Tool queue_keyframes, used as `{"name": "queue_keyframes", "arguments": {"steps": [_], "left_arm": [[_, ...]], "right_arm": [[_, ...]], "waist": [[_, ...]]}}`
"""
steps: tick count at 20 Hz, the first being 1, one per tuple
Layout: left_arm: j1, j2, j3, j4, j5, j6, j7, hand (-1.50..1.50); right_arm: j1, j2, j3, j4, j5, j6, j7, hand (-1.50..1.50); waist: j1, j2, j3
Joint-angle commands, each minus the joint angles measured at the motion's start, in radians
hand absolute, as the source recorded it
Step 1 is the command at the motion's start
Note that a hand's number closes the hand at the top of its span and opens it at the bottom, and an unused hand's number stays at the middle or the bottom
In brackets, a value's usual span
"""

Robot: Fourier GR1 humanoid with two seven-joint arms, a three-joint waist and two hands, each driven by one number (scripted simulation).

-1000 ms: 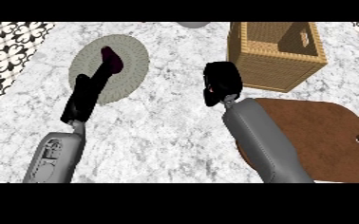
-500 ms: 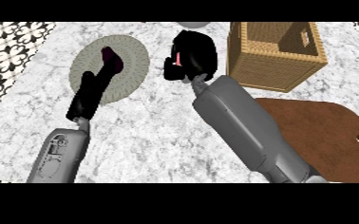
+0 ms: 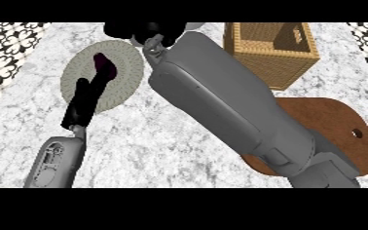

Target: Pick the cupcake from the cutting board and place it in the basket

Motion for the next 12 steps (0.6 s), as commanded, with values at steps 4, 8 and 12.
{"name": "queue_keyframes", "arguments": {"steps": [4,8,12], "left_arm": [[0.003,-0.028,0.008,-0.01,-0.005,0.044,0.018,0.0],[0.002,-0.004,0.026,0.002,-0.005,0.038,0.004,0.0],[0.044,0.029,0.053,0.0,0.014,0.013,-0.022,0.0]], "right_arm": [[-0.28,0.002,-0.097,0.178,-0.073,-0.024,0.08,1.5],[-0.343,-0.008,-0.156,0.302,-0.024,-0.027,0.018,1.5],[-0.396,-0.064,-0.102,0.41,0.022,0.141,0.071,1.5]], "waist": [[-0.039,-0.001,0.0],[-0.059,-0.001,0.001],[-0.067,-0.004,0.0]]}}
